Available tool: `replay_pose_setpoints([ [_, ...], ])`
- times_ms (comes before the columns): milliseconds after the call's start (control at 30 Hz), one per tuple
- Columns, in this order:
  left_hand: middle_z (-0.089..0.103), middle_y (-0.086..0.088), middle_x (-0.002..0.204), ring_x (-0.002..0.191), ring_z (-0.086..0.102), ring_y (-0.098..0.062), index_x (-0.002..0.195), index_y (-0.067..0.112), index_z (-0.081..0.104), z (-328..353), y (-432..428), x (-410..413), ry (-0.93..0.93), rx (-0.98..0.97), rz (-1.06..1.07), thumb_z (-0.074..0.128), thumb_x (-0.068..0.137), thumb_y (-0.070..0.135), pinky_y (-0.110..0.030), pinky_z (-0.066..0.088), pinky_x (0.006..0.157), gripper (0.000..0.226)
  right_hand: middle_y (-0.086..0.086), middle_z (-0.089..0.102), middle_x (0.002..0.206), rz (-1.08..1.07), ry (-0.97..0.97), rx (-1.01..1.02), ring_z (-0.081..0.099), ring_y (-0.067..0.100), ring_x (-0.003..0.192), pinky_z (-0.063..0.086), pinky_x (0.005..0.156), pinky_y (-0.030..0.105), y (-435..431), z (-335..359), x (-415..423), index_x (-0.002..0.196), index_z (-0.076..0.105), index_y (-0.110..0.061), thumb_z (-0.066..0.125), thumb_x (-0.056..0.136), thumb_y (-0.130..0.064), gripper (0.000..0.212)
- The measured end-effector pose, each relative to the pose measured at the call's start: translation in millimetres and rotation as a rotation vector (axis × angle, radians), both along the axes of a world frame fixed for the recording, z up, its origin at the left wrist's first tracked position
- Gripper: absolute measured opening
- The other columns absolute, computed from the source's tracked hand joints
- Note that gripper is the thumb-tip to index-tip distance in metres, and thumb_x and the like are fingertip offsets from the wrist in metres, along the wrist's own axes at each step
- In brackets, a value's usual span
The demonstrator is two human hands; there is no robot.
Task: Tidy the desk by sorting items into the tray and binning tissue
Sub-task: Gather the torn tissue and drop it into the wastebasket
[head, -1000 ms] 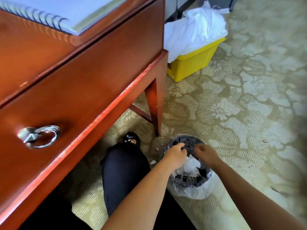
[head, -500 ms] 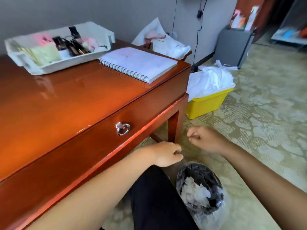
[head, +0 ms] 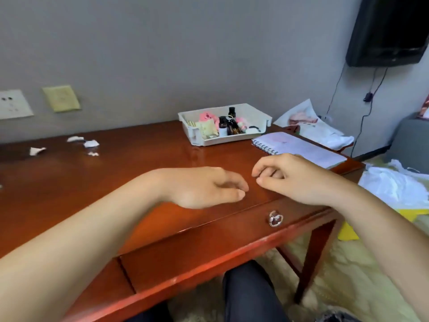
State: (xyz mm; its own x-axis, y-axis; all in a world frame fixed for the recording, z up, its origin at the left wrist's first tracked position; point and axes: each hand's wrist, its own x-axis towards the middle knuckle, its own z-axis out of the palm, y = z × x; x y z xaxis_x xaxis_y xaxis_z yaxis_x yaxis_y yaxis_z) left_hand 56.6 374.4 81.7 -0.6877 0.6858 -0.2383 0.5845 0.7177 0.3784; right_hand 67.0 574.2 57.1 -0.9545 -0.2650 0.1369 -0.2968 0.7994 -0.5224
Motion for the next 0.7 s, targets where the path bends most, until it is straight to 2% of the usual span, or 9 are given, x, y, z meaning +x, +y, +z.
replay_pose_setpoints([
  [100,0.054,0.012,0.132,0.121,0.049,-0.007,0.132,0.034,0.047,6,-60,2,0.009,-0.008,0.152,0.038,0.098,0.041,-0.028,0.036,0.108,0.036,-0.01,0.063,0.069,0.094,0.014,0.012,0.054,0.007,0.063,0.05,0.069,0.035,-49,5,-16,0.093,0.066,-0.026,0.057,0.089,-0.026,0.01],
  [167,0.053,0.012,0.133,0.123,0.048,-0.007,0.132,0.033,0.047,7,-98,7,0.013,-0.002,0.262,0.039,0.098,0.041,-0.029,0.035,0.109,0.036,-0.013,0.061,0.066,0.165,0.005,0.041,0.051,0.001,0.059,0.046,0.064,0.027,-85,3,-29,0.094,0.066,-0.028,0.056,0.09,-0.028,0.011],
  [300,0.051,0.011,0.136,0.124,0.047,-0.007,0.134,0.031,0.046,-1,-165,21,0.024,0.027,0.496,0.04,0.098,0.039,-0.024,0.035,0.107,0.037,-0.016,0.058,0.073,0.29,-0.036,0.082,0.054,0.001,0.068,0.046,0.071,0.024,-154,-5,-50,0.097,0.064,-0.031,0.053,0.092,-0.029,0.012],
  [433,0.038,0.005,0.146,0.132,0.039,-0.014,0.138,0.027,0.041,-24,-223,29,0.061,0.019,0.725,0.042,0.098,0.039,-0.027,0.031,0.109,0.042,-0.007,0.064,0.108,0.369,-0.062,0.112,0.061,0.013,0.098,0.052,0.091,0.034,-218,-19,-66,0.116,0.057,-0.03,0.051,0.094,-0.031,0.023],
  [533,0.024,0.001,0.155,0.142,0.025,-0.02,0.144,0.026,0.031,-47,-259,27,0.148,-0.043,0.916,0.042,0.096,0.043,-0.038,0.022,0.116,0.051,-0.003,0.051,0.136,0.412,-0.041,0.188,0.05,0.019,0.123,0.044,0.104,0.038,-262,-33,-76,0.132,0.046,-0.031,0.048,0.095,-0.033,0.037],
  [633,0.013,0.0,0.159,0.147,0.01,-0.022,0.147,0.028,0.022,-70,-284,21,0.268,-0.148,1.063,0.039,0.095,0.048,-0.044,0.012,0.119,0.058,-0.001,0.038,0.147,0.409,0.001,0.24,0.036,0.022,0.135,0.034,0.11,0.042,-297,-45,-91,0.141,0.036,-0.031,0.046,0.096,-0.035,0.046],
  [700,0.009,-0.001,0.16,0.148,0.005,-0.022,0.148,0.027,0.021,-82,-296,12,0.326,-0.182,1.089,0.035,0.096,0.05,-0.044,0.007,0.119,0.059,0.0,0.033,0.151,0.37,0.03,0.239,0.03,0.023,0.139,0.028,0.112,0.043,-316,-53,-105,0.143,0.033,-0.029,0.045,0.096,-0.037,0.049],
])
